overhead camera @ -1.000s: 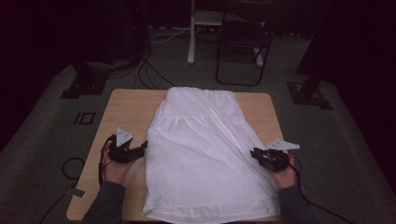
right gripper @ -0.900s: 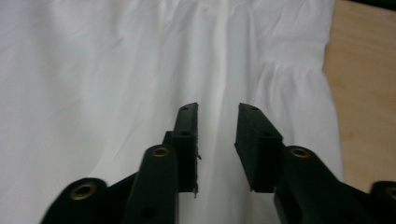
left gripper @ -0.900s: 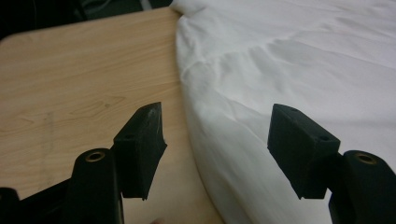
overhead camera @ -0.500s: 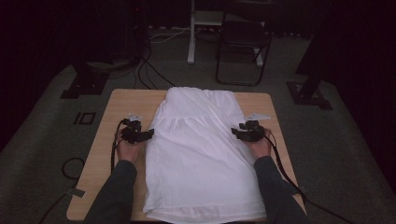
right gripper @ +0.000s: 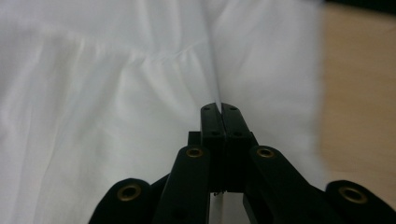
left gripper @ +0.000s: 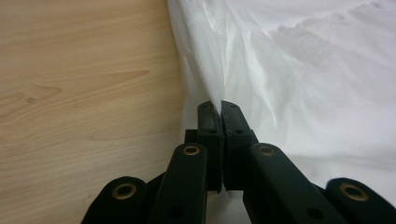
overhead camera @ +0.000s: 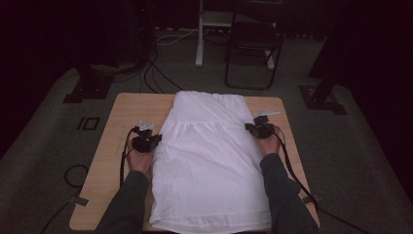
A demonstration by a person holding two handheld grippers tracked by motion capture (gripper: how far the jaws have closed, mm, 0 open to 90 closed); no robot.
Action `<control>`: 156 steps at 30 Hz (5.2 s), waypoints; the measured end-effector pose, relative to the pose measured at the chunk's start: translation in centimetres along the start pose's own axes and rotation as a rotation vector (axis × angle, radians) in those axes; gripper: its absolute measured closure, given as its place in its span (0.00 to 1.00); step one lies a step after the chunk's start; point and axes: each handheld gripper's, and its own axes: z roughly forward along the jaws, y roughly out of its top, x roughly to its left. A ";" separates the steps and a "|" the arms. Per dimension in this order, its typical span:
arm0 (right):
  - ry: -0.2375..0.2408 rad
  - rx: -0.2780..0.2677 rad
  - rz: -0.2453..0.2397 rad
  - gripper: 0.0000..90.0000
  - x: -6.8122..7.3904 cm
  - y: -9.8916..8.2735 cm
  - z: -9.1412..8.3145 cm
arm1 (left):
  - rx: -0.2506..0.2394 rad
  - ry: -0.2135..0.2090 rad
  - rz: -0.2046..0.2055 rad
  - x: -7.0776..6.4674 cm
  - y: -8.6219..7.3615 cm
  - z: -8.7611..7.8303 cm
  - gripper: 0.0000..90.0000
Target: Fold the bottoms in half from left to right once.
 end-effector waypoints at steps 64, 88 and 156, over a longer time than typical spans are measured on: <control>0.177 0.096 0.005 0.61 5.0 -6.5 -4.2 | 0.049 -0.072 0.123 -4.0 -5.1 -5.6 0.51; -0.049 0.095 0.022 0.98 1.7 -8.6 -3.9 | 0.105 -0.044 0.179 -7.1 -0.8 0.5 0.44; -0.075 0.102 0.015 0.96 2.6 -3.4 3.0 | 0.016 -0.131 0.192 -8.1 -6.9 -6.8 0.57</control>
